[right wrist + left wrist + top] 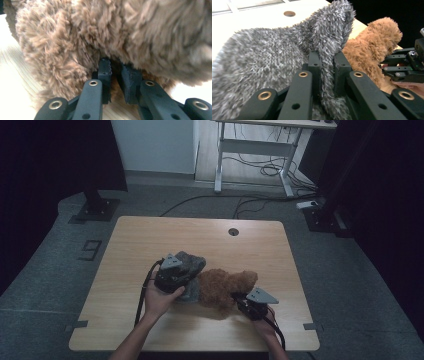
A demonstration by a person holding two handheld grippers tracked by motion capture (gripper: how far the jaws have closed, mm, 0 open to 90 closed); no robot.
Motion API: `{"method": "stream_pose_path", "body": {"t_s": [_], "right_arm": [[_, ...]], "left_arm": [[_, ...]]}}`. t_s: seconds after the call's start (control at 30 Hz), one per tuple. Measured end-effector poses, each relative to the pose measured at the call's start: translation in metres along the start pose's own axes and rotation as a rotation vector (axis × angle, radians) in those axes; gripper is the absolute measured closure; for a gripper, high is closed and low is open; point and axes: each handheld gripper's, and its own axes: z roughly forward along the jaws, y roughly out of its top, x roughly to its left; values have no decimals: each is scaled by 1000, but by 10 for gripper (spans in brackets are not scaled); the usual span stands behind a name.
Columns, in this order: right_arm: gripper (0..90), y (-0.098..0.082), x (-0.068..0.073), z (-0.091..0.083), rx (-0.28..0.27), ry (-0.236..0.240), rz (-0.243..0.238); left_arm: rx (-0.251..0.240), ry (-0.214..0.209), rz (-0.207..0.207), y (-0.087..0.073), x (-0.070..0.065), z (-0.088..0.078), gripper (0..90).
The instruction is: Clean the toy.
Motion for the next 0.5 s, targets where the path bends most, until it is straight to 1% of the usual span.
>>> {"method": "stream_pose_path", "body": {"t_s": [0.1, 0.2, 0.27, 0.37, 0.5], "right_arm": [[785, -2, -2, 1, 14, -5, 3], [784, -4, -3, 2, 34, -20, -5], [782, -3, -3, 2, 43, -20, -8], [780, -3, -2, 3, 54, -24, -17], [761, -3, -3, 3, 49, -21, -9]], "left_arm": [[-13, 15, -16, -3, 10, -9, 788], [-27, 30, -44, -10, 21, -17, 786], [-26, 38, -64, -14, 28, -21, 785], [-13, 39, -84, -21, 36, -22, 785], [2, 36, -90, -28, 40, -18, 783]]}}
